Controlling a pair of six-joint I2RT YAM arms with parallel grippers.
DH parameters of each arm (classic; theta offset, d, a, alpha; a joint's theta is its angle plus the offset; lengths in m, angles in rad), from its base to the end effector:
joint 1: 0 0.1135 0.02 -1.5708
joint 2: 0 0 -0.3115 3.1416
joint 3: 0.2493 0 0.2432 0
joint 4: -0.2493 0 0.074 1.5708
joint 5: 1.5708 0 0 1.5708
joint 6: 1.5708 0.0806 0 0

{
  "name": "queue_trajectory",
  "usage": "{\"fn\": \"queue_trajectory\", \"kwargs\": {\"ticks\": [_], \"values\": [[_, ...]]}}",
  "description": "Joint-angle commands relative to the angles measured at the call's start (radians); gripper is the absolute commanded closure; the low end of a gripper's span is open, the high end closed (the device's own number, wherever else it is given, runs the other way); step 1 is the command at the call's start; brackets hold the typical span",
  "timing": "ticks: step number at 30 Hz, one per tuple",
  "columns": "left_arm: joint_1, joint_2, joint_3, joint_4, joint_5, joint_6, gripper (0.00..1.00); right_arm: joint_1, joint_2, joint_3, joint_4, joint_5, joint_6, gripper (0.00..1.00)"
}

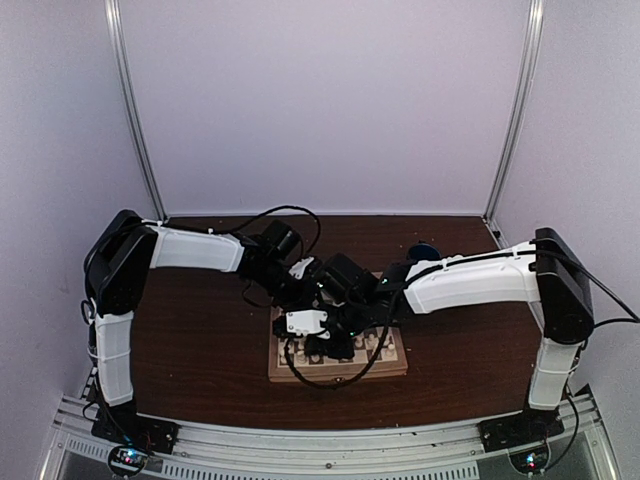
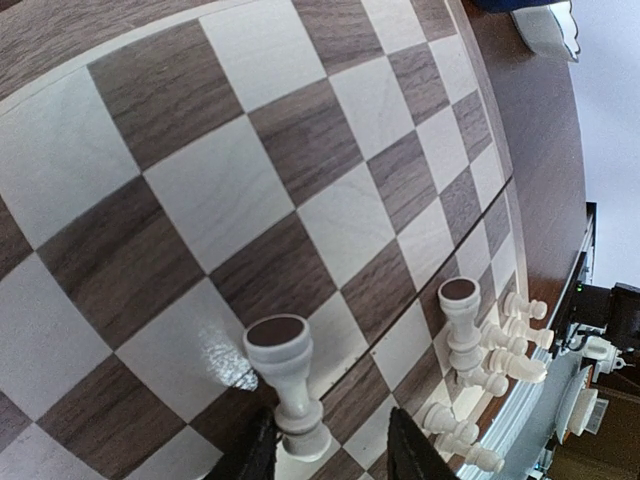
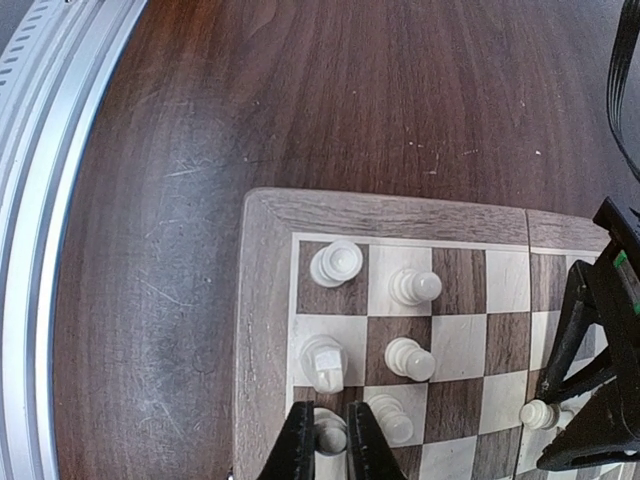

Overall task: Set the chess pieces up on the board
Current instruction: Move the bishop to c1.

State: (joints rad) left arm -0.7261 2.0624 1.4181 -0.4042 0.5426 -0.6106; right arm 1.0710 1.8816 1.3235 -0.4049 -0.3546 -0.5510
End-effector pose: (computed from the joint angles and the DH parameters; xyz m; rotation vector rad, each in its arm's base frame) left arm 0.3185 -0.3384 0.1706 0.3775 2.8440 -1.0984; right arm 0.1827 0.3929 0.2134 -1.9616 1.6646 0.6519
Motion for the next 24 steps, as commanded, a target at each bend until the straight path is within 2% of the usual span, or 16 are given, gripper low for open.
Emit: {"fn": "queue_trajectory", "kwargs": {"ticks": [1,24], "values": [[0.007,-0.019,-0.018,-0.019,-0.003,0.018,0.62,0.006,0.01,0.007,0.032,0.032,0.006,0.93],[0.007,-0.017,-0.024,-0.017,-0.006,0.018,0.62,0.007,0.018,-0.005,0.028,0.035,0.0,0.9]]}}
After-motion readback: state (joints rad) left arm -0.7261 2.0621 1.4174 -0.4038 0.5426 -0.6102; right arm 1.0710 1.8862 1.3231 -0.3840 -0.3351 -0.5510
